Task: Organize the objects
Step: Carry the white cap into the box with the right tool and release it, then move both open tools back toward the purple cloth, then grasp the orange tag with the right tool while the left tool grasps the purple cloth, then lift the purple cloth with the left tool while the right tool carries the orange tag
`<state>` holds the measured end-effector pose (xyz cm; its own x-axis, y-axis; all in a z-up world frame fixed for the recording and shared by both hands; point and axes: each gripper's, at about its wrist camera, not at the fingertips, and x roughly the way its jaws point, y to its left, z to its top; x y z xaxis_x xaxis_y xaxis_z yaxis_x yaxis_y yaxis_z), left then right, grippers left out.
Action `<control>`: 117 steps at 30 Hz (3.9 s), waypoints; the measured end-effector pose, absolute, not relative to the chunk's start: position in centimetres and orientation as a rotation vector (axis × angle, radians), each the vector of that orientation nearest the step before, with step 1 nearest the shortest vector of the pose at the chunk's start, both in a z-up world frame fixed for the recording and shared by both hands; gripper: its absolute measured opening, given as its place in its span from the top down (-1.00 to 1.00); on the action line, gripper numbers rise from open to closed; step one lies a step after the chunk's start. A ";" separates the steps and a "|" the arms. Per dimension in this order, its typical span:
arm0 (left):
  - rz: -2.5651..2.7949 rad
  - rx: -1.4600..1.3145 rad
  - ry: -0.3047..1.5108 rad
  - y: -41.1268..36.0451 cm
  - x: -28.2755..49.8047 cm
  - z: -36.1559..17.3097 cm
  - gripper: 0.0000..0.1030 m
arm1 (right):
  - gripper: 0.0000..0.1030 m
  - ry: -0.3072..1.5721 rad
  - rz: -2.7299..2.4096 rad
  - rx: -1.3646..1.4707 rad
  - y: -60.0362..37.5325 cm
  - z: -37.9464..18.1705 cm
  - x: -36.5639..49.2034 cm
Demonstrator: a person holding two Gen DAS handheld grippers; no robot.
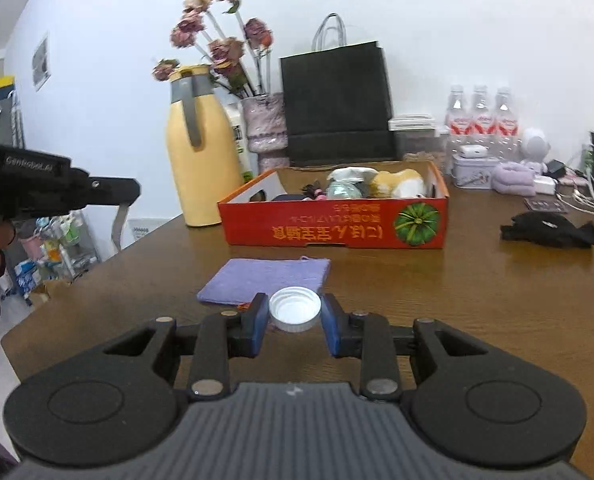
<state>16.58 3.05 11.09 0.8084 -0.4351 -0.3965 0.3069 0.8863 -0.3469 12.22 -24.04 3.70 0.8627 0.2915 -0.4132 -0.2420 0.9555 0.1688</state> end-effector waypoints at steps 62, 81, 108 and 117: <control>-0.115 0.037 0.539 3.5 8.7 7.3 -0.70 | -0.99 0.514 0.266 -0.063 -26.0 7.3 6.6; -0.113 -0.023 0.671 4.2 15.9 2.4 -0.68 | 0.52 0.619 0.524 -0.246 -14.6 -0.8 23.8; -0.196 0.074 0.749 -6.8 29.3 -0.5 -0.91 | 0.78 0.583 0.313 -0.009 -23.4 0.3 18.8; -0.222 0.134 0.774 -12.0 30.6 -1.2 -0.80 | 0.77 0.549 0.262 0.056 -25.9 -0.2 18.9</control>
<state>30.60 -11.99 -1.22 0.6935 -0.1496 -0.7048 0.2475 0.9681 0.0380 18.94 -25.92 -0.20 0.8208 0.2607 -0.5083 -0.2307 0.9653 0.1225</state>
